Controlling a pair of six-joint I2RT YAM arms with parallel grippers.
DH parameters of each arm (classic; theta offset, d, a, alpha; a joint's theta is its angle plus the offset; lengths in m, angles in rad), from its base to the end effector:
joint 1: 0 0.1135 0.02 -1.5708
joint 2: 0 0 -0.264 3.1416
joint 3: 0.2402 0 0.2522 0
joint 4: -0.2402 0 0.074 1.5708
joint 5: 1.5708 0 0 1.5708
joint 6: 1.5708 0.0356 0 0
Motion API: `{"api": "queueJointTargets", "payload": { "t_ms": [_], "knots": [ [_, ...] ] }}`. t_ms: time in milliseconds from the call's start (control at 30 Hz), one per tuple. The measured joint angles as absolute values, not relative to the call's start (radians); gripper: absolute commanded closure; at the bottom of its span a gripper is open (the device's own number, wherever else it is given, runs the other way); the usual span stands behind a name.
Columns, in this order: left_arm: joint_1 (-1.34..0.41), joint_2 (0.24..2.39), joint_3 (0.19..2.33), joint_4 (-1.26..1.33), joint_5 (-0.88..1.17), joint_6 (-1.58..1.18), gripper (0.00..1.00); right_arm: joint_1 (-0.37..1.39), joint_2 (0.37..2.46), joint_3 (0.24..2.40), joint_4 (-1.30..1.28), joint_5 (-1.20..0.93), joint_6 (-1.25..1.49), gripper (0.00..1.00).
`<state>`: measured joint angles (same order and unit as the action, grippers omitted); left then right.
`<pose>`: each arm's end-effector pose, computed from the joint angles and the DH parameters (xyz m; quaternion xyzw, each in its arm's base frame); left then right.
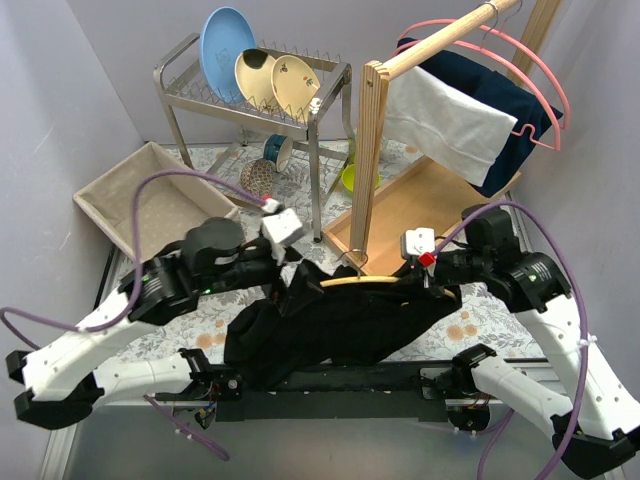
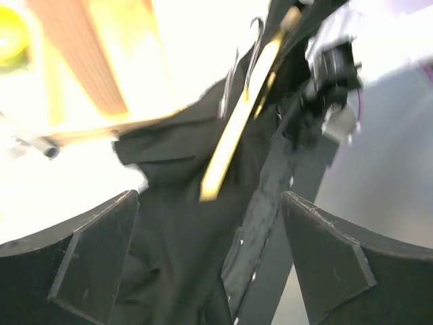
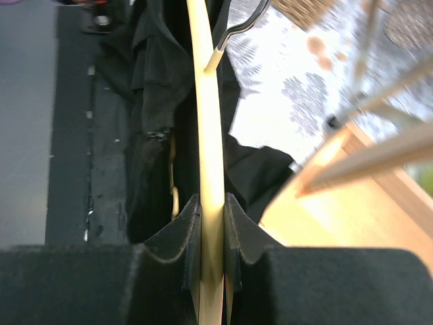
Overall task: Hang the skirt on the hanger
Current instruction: Place skirt on hanger, then hang the hanger with skirt onto the clothesline
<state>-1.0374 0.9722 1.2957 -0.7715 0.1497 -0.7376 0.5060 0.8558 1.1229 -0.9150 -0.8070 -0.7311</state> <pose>0.0884 -0.1601 0.4191 0.1654 0.8287 -0.4517 0.2861 0.1152 0.0932 0.3758 -0.6199 0.5696 0.3034 0.4464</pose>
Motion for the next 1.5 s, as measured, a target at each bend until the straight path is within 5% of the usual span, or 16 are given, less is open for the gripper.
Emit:
{"api": "queueJointTargets", "payload": {
  "t_ms": [267, 733, 800, 867, 900, 933, 1500],
  "knots": [
    [-1.037, 0.759, 1.087, -0.735, -0.08, -0.899, 0.19, 0.337, 0.837, 1.14, -0.925, -0.765, -0.657, 0.99],
    [-1.029, 0.947, 0.911, -0.694, -0.35, -0.968, 0.3, 0.183, 0.929, 1.276, -0.99, -0.857, -0.68, 0.99],
    [-1.011, 0.98, 0.91, -0.654, -0.374, -0.954, 0.42, 0.183, 0.929, 1.28, -1.0, -0.865, -0.682, 0.99],
    [-0.984, 0.987, 0.909, -0.619, -0.373, -0.94, 0.69, 0.183, 0.929, 1.283, -1.004, -0.869, -0.684, 0.99],
    [-0.962, 0.987, 0.909, -0.602, -0.364, -0.931, 0.97, 0.183, 0.929, 1.285, -1.005, -0.87, -0.684, 0.99],
    [-0.939, 0.987, 0.909, -0.589, -0.353, -0.924, 1.0, 0.183, 0.929, 1.287, -1.005, -0.87, -0.684, 0.99],
    [-0.52, 0.986, 0.874, -0.513, 0.103, -0.896, 1.0, 0.166, 0.92, 1.302, -1.025, -0.846, -0.739, 0.99]
  ]
}}
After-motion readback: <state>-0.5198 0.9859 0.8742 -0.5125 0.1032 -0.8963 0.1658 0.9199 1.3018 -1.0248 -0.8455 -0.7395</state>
